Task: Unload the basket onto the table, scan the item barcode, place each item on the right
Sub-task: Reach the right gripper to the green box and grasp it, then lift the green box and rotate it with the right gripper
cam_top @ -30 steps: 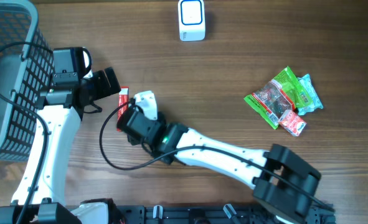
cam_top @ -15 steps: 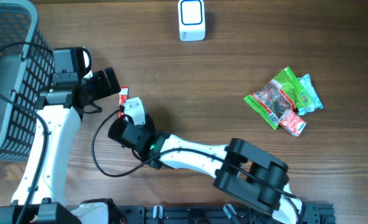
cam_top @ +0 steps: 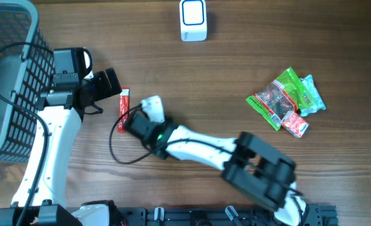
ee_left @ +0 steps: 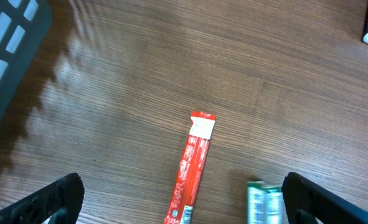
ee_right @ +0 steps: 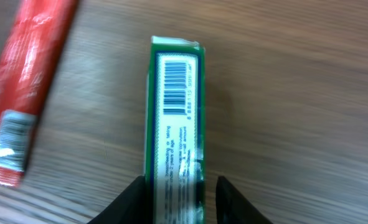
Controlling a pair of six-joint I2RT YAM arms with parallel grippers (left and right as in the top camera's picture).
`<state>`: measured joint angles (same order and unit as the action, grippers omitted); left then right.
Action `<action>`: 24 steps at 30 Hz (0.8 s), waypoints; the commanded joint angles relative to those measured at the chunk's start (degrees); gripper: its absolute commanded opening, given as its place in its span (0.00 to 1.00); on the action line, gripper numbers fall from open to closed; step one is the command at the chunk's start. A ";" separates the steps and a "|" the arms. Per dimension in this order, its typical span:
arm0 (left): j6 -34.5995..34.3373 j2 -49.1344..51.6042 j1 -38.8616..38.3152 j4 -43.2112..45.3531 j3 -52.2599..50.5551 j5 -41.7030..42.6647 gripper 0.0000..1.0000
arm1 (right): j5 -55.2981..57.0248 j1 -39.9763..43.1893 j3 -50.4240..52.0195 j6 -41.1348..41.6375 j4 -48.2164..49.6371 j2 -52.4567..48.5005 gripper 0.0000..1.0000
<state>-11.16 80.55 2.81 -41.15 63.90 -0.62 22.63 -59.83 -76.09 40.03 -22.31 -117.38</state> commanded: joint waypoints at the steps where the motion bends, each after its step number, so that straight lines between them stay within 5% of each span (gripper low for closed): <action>1: 0.90 -0.20 0.26 0.11 -0.04 -0.55 1.00 | 1.22 4.15 0.22 -0.87 -5.64 6.36 0.35; 6: 0.92 -0.20 0.26 0.13 -0.04 -0.55 1.00 | -9.68 10.49 0.35 -8.46 -12.13 6.88 0.40; 13: 0.92 -0.20 0.26 0.11 -0.04 -0.55 1.00 | -31.76 13.84 0.37 -12.41 -8.15 6.86 0.50; 21: 0.92 -0.20 0.26 0.13 -0.04 -0.55 1.00 | -6.71 2.01 0.37 -12.98 -1.31 5.55 0.48; 24: 0.92 -0.20 0.26 0.13 -0.04 -0.55 1.00 | -6.45 1.51 0.37 -12.41 0.20 3.39 0.45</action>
<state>-11.16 80.55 2.81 -41.15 63.90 -0.62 10.02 -58.81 -76.09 27.90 -23.00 -110.96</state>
